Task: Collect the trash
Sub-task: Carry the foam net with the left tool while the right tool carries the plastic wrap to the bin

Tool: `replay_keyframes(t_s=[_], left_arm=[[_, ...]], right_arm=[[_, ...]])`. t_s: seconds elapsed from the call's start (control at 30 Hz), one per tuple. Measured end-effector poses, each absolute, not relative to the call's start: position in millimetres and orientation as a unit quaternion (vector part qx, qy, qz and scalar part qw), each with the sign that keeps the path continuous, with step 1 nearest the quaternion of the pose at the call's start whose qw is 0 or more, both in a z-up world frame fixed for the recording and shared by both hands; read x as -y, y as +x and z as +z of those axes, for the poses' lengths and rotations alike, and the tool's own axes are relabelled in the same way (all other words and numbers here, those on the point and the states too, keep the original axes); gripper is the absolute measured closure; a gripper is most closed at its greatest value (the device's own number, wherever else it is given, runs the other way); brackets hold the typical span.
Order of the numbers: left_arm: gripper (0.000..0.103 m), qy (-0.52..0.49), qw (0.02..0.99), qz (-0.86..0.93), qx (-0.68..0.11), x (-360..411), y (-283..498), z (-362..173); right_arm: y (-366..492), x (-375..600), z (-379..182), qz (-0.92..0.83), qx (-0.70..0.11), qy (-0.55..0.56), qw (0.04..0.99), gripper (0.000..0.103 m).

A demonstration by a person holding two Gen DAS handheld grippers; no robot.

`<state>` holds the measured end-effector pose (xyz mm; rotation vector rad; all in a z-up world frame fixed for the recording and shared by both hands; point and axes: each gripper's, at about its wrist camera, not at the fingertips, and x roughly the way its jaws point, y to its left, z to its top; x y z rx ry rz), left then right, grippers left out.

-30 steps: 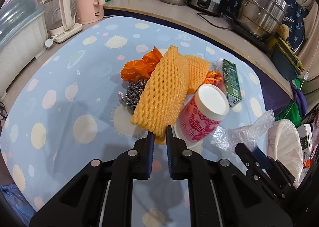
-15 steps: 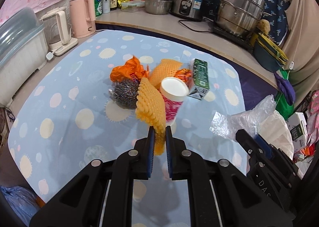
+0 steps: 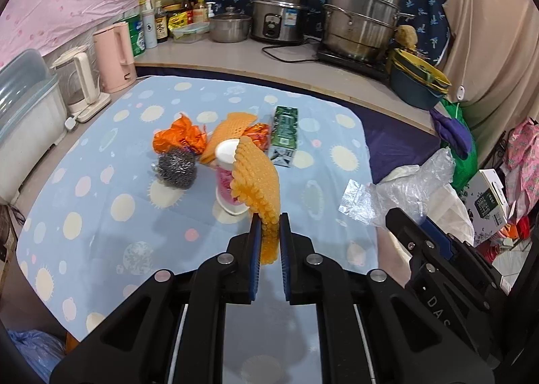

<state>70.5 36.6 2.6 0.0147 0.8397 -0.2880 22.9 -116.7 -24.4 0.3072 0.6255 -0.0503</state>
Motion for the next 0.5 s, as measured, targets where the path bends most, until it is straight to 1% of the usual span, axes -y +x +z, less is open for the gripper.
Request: replay_keyframes(t_s=[0.5], left_arm=[[0.093,0.046,0.901,-0.195,-0.386,29,42,18]], right_arm=[[-13,171,-17,-0.069,-0.279,0.181,0.941,0.081]])
